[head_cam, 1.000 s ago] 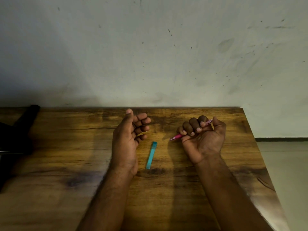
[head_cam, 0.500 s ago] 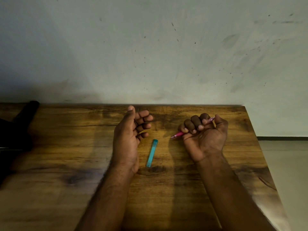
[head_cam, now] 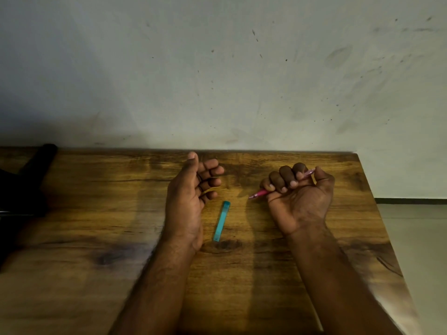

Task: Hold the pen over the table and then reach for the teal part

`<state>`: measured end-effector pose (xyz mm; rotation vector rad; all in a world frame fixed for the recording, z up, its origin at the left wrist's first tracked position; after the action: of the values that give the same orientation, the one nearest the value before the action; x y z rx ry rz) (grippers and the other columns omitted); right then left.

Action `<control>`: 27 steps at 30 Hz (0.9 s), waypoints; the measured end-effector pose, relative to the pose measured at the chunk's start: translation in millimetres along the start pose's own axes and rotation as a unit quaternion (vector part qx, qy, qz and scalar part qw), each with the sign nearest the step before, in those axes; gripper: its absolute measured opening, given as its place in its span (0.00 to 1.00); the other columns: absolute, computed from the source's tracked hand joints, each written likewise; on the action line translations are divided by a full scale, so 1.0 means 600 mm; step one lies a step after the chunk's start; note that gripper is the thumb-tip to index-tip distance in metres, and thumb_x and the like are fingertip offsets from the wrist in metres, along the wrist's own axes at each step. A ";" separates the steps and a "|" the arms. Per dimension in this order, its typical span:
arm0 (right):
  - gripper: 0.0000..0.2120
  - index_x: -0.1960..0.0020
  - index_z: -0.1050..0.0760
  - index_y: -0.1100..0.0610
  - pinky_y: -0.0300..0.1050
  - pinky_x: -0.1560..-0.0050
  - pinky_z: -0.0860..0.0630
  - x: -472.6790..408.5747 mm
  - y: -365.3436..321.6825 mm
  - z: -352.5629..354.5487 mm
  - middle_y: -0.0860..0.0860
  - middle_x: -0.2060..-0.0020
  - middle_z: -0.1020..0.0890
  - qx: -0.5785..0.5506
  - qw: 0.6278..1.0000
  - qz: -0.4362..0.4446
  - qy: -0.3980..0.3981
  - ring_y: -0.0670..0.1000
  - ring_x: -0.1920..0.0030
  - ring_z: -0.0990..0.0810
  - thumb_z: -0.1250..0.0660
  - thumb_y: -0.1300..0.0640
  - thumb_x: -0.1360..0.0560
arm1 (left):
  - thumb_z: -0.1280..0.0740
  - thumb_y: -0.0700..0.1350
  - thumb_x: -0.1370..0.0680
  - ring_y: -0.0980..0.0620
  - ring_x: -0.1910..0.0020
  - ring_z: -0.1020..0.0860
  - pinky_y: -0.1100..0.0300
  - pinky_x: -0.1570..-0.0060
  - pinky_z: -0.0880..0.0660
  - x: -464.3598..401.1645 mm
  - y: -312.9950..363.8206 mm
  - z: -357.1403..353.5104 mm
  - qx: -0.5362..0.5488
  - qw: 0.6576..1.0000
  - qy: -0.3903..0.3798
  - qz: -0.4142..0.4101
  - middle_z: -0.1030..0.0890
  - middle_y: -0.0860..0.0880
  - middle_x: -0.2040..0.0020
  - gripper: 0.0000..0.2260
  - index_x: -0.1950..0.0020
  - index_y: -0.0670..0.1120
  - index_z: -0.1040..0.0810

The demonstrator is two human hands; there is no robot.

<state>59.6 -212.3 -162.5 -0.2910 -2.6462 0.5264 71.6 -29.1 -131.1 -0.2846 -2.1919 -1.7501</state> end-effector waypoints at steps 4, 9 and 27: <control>0.20 0.66 0.33 0.55 0.44 0.67 0.36 -0.001 0.001 0.000 0.49 0.74 0.37 -0.001 1.000 -0.007 0.005 0.49 0.71 0.40 0.45 0.40 0.25 | 0.41 0.63 0.19 0.52 0.53 0.17 0.54 0.52 0.24 -0.001 0.000 0.001 -0.002 1.000 0.002 0.002 0.12 0.48 0.50 0.22 0.47 0.49 0.15; 0.19 0.67 0.33 0.54 0.43 0.68 0.36 0.001 0.000 -0.003 0.49 0.74 0.37 0.000 1.000 -0.005 0.007 0.49 0.72 0.41 0.44 0.42 0.25 | 0.42 0.62 0.18 0.52 0.53 0.17 0.53 0.51 0.24 -0.001 0.000 0.001 -0.006 1.000 0.001 -0.001 0.12 0.48 0.50 0.22 0.47 0.49 0.15; 0.22 0.67 0.33 0.54 0.44 0.67 0.37 -0.001 0.001 0.000 0.49 0.74 0.36 0.002 1.000 -0.009 0.004 0.49 0.71 0.40 0.48 0.41 0.21 | 0.40 0.64 0.21 0.52 0.53 0.17 0.53 0.51 0.24 0.000 0.001 0.000 -0.002 1.000 -0.005 0.002 0.12 0.48 0.50 0.23 0.47 0.49 0.15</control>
<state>60.3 -212.0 -163.3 -0.2672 -2.6374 0.5235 71.9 -28.8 -130.3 -0.2984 -2.1938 -1.7557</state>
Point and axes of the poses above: each hand's wrist, its own x-axis away from the middle knuckle, its own z-axis out of the back of the hand, y = z × x, the point moved 2 cm from there along -x, towards the middle knuckle
